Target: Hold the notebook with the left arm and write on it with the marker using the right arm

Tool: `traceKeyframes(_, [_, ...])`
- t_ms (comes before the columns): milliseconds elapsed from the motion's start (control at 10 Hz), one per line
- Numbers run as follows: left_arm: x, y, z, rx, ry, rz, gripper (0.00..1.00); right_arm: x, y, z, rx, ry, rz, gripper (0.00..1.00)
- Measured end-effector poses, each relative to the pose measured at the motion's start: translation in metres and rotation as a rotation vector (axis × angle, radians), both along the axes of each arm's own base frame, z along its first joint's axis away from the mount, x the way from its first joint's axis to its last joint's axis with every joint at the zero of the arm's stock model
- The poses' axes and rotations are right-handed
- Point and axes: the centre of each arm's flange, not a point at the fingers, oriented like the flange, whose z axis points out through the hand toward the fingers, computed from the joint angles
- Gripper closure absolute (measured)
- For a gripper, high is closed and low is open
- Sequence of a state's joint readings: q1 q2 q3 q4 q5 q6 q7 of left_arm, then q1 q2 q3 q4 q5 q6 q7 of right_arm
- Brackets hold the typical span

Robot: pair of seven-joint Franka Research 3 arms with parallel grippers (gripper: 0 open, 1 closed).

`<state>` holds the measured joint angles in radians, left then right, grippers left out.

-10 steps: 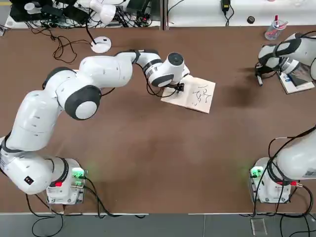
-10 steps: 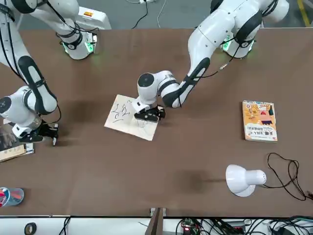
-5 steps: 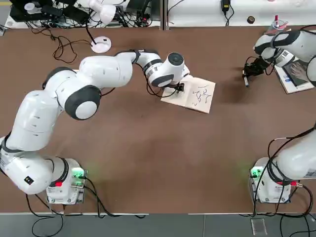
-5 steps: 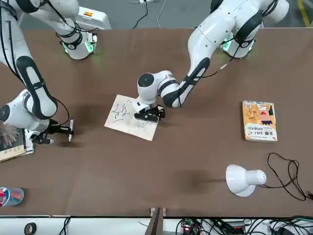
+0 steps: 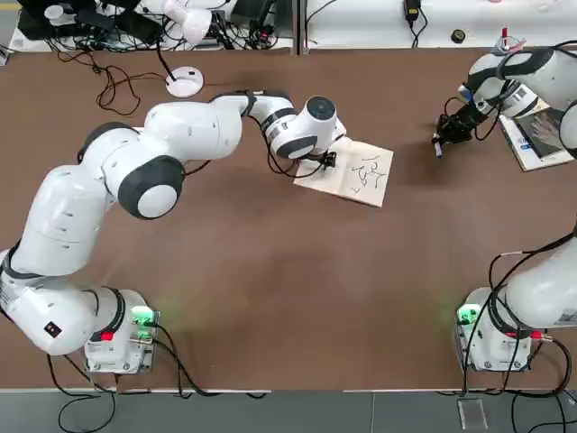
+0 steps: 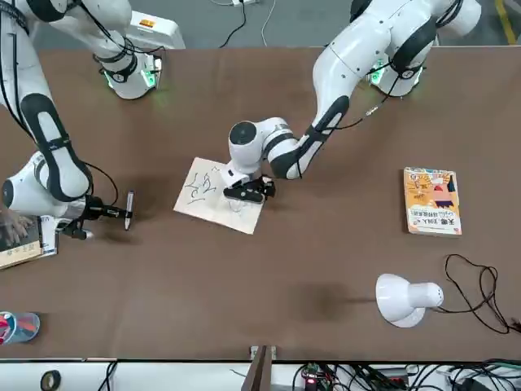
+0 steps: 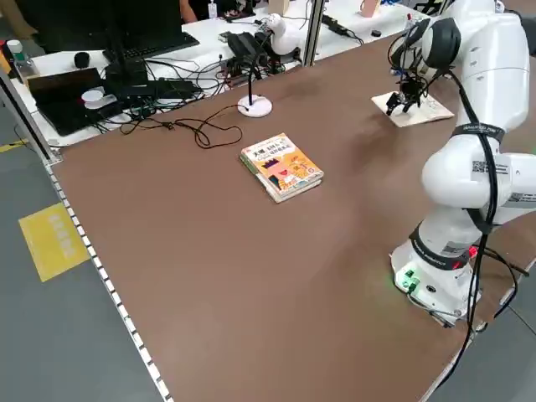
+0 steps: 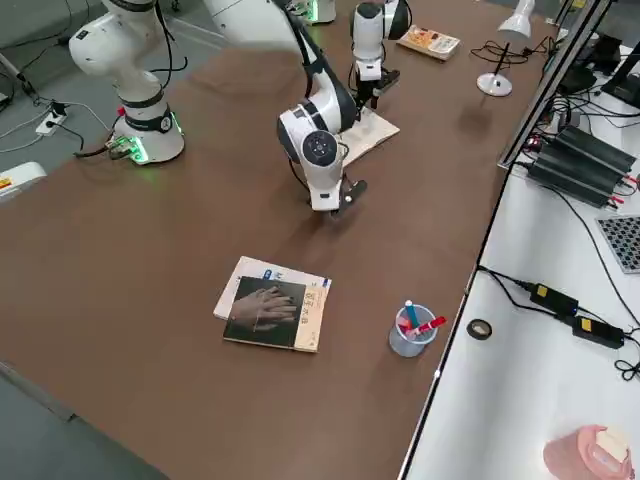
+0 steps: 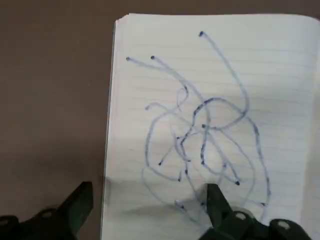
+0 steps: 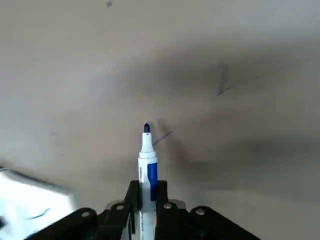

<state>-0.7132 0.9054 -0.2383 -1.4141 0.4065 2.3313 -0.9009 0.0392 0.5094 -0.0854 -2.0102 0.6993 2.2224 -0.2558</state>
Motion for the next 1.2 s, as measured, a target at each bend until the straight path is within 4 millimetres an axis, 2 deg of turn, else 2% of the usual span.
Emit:
traceKeyframes(200, [0.0, 0.0, 0.0, 0.0, 0.0, 0.0, 0.0, 0.004, 0.012, 0.009, 0.049, 0.057, -0.05, 0.83])
traceKeyframes(700, [0.0, 0.0, 0.0, 0.0, -0.001, -0.001, 0.0, 0.015, 0.054, 0.046, 0.175, 0.193, -0.181, 0.83])
traceKeyframes(1200, [0.0, 0.0, 0.0, 0.0, -0.001, -0.001, 0.0, 0.013, 0.089, 0.06, 0.348, 0.367, -0.359, 0.83])
